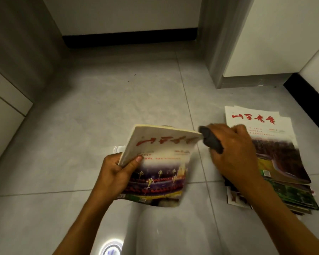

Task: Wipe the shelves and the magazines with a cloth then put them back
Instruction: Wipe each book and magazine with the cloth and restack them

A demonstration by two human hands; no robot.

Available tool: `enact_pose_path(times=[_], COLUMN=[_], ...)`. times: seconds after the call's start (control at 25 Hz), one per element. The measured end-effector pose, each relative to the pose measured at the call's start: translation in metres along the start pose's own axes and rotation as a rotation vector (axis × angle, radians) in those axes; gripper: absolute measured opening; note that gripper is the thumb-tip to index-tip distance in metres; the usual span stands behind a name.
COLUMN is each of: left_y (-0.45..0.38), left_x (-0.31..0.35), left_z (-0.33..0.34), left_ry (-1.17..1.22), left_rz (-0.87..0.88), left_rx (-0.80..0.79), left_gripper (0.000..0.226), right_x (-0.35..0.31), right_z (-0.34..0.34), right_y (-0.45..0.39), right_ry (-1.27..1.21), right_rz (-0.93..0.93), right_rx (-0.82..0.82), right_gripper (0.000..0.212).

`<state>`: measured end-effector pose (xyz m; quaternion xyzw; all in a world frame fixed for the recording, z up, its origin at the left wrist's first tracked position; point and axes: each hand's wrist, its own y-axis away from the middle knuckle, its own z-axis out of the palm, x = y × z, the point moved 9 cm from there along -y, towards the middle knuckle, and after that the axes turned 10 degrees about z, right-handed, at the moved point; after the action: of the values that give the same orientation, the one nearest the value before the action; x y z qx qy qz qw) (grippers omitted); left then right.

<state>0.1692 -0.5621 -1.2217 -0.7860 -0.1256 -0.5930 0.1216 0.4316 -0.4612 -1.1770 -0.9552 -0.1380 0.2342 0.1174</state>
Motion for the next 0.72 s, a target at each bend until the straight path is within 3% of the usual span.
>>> enact_pose_path(times=[0.08, 0.16, 0.24, 0.32, 0.44, 0.52, 0.6, 0.64, 0.72], left_y=[0.002, 0.005, 0.008, 0.01, 0.01, 0.007, 0.004, 0.0, -0.004], left_x=[-0.012, -0.027, -0.037, -0.041, -0.041, -0.036, -0.017, -0.005, 0.002], left_z=[-0.026, -0.031, -0.018, -0.003, 0.0, -0.006, -0.021, -0.02, 0.02], left_ry=[0.149, 0.408, 0.608, 0.634, 0.406, 0.167, -0.138, -0.255, -0.302], left_rz=[-0.123, -0.249, -0.366, -0.431, -0.4, -0.298, -0.018, 0.167, 0.333], left_rx=[0.28, 0.482, 0.561, 0.553, 0.54, 0.499, 0.463, 0.357, -0.175], left_gripper=[0.006, 0.014, 0.023, 0.024, 0.035, 0.055, 0.065, 0.067, 0.08], right_x=[0.059, 0.079, 0.04, -0.008, -0.024, -0.014, -0.008, -0.004, 0.002], right_z=[0.028, 0.061, 0.1, 0.115, 0.123, 0.124, 0.117, 0.111, 0.096], right_y=[0.016, 0.053, 0.102, 0.123, 0.116, 0.107, 0.095, 0.087, 0.07], right_ry=[-0.177, -0.766, -1.219, -1.461, -1.542, -1.523, -1.598, -1.633, -1.701], right_rz=[0.305, 0.786, 1.107, 1.181, 1.189, 1.246, 1.274, 1.259, 1.181], right_rx=[-0.177, -0.323, -0.558, -0.695, -0.584, -0.5, -0.442, -0.414, -0.41], right_gripper=[0.019, 0.021, 0.032, 0.035, 0.029, 0.039, 0.057, 0.063, 0.067])
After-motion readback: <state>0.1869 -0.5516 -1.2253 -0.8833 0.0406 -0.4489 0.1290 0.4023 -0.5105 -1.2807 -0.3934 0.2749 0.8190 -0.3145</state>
